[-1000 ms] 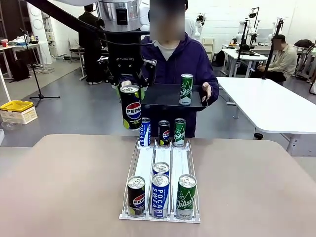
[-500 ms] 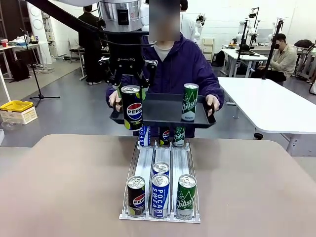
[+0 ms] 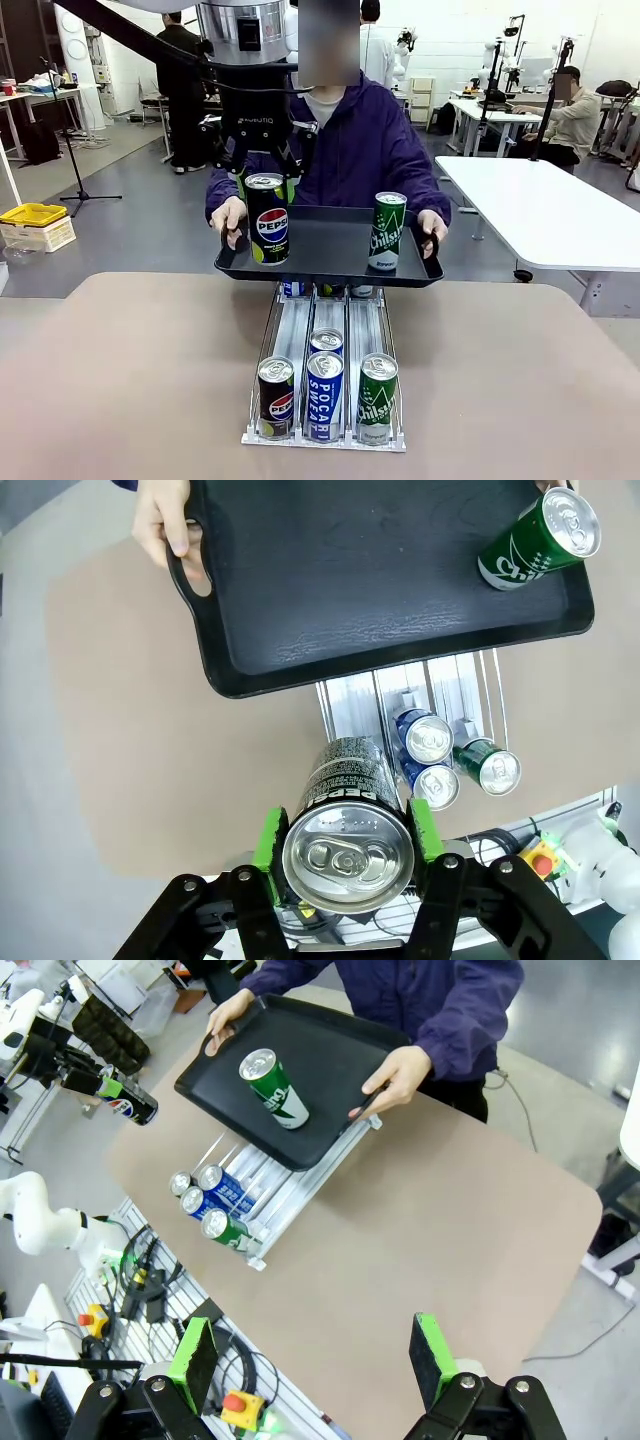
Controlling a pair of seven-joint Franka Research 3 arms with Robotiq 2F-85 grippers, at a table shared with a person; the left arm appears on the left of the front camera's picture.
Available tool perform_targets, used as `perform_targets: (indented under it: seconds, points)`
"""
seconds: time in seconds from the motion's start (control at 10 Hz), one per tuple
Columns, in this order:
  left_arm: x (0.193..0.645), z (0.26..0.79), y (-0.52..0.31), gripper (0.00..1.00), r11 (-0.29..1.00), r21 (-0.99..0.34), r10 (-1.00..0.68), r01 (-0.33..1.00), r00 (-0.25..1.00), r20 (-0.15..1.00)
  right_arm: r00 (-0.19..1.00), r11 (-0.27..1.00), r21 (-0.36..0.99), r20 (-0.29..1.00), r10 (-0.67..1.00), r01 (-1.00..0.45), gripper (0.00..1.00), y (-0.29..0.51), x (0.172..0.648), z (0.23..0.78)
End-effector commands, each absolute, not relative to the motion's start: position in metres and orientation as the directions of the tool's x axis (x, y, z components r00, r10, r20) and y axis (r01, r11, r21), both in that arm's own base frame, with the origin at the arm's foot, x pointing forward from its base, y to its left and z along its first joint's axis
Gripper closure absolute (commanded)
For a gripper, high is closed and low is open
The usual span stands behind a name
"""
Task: Retrieve and hand over the desired beverage to the person.
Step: Place the picked can on the Handle tray extended by the person.
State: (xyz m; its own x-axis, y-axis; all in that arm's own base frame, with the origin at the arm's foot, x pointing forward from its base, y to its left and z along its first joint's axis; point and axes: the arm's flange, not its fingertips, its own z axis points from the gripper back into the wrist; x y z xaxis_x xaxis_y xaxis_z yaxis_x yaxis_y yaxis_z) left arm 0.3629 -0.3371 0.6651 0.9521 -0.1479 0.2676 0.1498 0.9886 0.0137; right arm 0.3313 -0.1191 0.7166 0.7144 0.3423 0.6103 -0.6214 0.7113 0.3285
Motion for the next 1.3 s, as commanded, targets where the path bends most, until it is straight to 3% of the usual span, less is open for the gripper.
perform_targets:
  seconds: [0.0,0.9,1.0,1.2]
  points:
    - [0.361,0.669,-0.334,1.00,0.990,0.014,-0.137,0.139,0.950,0.281,0.704,0.704,0.327,0.622,0.342,-0.631,0.00,-0.119,0.332,0.717]
    - [0.361,0.669,-0.334,1.00,0.990,0.014,-0.137,0.139,0.950,0.281,0.704,0.704,0.327,0.622,0.342,-0.631,0.00,-0.119,0.332,0.717]
    - [0.363,0.665,-0.337,0.41,0.989,0.014,-0.148,0.150,0.952,0.268,0.704,0.704,0.327,0.622,0.342,-0.631,0.00,-0.119,0.332,0.717]
    - [0.388,0.656,-0.338,0.41,0.984,0.004,-0.172,0.177,0.953,0.250,0.704,0.704,0.327,0.622,0.342,-0.631,0.00,-0.119,0.332,0.717]
